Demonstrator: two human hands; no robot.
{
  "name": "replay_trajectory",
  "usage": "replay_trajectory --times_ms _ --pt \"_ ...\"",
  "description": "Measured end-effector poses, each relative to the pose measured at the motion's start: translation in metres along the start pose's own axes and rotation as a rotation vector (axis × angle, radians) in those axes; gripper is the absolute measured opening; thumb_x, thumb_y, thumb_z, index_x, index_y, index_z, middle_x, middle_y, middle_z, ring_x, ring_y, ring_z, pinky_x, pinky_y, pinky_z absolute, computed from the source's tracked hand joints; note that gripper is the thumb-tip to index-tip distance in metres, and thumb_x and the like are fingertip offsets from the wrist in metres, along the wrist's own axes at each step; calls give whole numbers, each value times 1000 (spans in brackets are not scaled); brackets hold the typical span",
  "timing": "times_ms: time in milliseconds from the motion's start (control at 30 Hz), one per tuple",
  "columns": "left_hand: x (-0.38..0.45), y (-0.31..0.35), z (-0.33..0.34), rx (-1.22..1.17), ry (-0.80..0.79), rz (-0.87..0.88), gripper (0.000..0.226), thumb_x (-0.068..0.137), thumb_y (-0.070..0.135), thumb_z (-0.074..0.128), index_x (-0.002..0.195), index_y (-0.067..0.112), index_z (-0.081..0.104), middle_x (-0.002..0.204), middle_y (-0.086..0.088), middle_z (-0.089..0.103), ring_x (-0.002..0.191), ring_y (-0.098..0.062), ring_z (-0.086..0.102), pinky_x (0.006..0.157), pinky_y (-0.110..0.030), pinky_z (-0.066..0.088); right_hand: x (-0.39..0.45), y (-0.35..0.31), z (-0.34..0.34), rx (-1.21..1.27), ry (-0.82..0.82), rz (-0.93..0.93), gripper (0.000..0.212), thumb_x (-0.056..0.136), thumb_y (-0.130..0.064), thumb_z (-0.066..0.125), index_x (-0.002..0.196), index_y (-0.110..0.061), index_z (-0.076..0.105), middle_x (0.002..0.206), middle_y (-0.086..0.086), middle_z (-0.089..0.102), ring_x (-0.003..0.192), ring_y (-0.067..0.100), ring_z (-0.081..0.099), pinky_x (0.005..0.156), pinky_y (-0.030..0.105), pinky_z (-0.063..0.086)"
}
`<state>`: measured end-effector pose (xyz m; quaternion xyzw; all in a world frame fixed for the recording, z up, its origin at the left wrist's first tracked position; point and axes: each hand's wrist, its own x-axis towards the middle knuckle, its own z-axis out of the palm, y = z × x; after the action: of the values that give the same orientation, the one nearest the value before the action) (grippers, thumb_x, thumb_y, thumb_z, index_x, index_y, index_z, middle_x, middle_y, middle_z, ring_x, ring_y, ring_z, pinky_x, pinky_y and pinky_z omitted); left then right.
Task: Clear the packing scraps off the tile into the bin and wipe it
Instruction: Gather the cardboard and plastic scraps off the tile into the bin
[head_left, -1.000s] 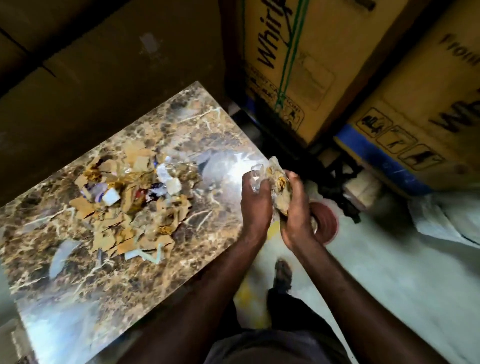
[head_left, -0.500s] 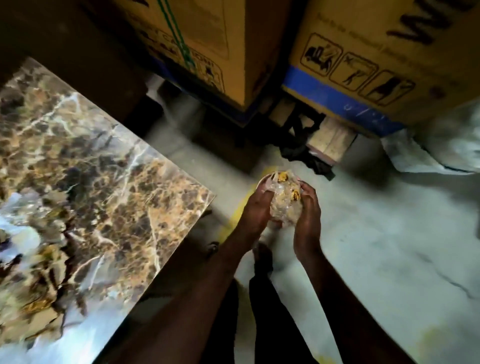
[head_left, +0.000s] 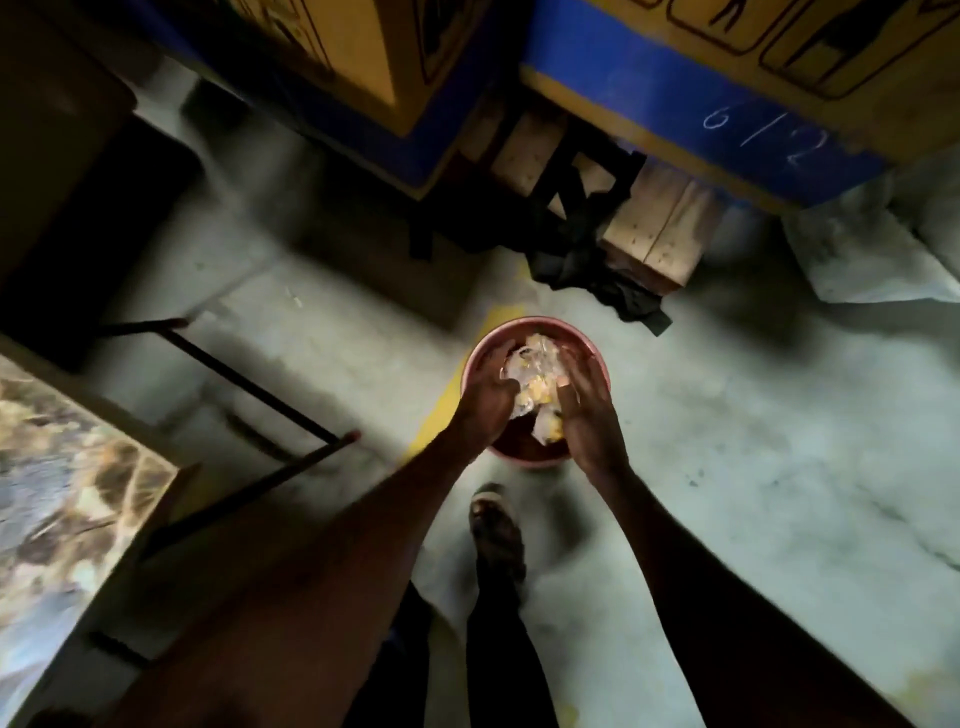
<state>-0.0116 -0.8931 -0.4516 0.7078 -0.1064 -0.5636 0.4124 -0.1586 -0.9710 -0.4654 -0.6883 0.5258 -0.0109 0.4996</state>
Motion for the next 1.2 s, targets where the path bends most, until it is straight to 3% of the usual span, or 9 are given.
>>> replay_trajectory --times_ms 200,333,467,533,700,833,1033,1100,1200 --pt "11 -28 5 309 -48 18 89 87 26 62 167 10 27 175 -16 18 163 -36 20 130 -53 26 7 20 12 -72 -73 -1 55 109 -45 37 162 -30 43 174 -1 27 161 20 21 131 46 21" --pt "-2 -41 2 665 -12 81 91 85 52 39 170 25 24 177 -11 21 164 -33 17 127 -60 29 -11 8 14 -89 -99 -13 56 110 -45 41 164 -32 36 175 -3 26 161 23 23 130 48 25" --pt "-20 -52 -1 426 43 200 62 98 11 51 160 14 47 164 -13 47 157 -30 38 129 -51 31 -34 -21 6 -70 -61 -34 51 112 -37 50 160 -21 45 168 3 41 156 24 35 127 47 33" --pt "-46 -32 -7 318 41 199 58 98 22 52 157 23 51 160 -4 53 152 -22 46 127 -48 36 -51 -46 -1 -53 -49 -49 49 110 -34 55 155 -15 52 162 6 49 151 25 43 125 46 36" --pt "-148 70 -17 393 230 420 47 101 21 48 135 -7 66 135 -26 69 126 -28 66 116 -9 25 -96 -130 -16 -43 0 -132 40 109 -29 57 145 -13 62 153 9 59 146 26 50 125 43 35" --pt "-215 146 -39 292 297 386 37 104 8 54 137 9 68 129 6 67 119 -2 61 103 -1 35 -137 -220 -41 27 57 -165 32 108 -24 57 134 -9 69 136 10 70 128 27 63 111 27 39" --pt "-324 210 -89 67 348 370 39 95 19 58 128 36 70 119 13 78 108 -8 74 97 -41 61 -225 -348 -71 184 49 -240 24 109 -23 59 127 -12 71 117 4 76 106 16 69 83 10 45" --pt "-367 230 -109 -30 399 393 34 98 15 59 122 36 72 111 11 79 100 -11 77 87 -39 64 -256 -385 -71 277 32 -260 21 109 -23 59 123 -15 72 112 -2 76 102 8 72 84 11 51" --pt "-439 241 -147 -121 457 448 29 104 8 57 117 28 74 99 3 79 88 -16 79 72 -29 59 -304 -434 -51 382 -77 -287 17 109 -27 59 116 -26 74 106 -6 78 98 6 74 87 32 59"
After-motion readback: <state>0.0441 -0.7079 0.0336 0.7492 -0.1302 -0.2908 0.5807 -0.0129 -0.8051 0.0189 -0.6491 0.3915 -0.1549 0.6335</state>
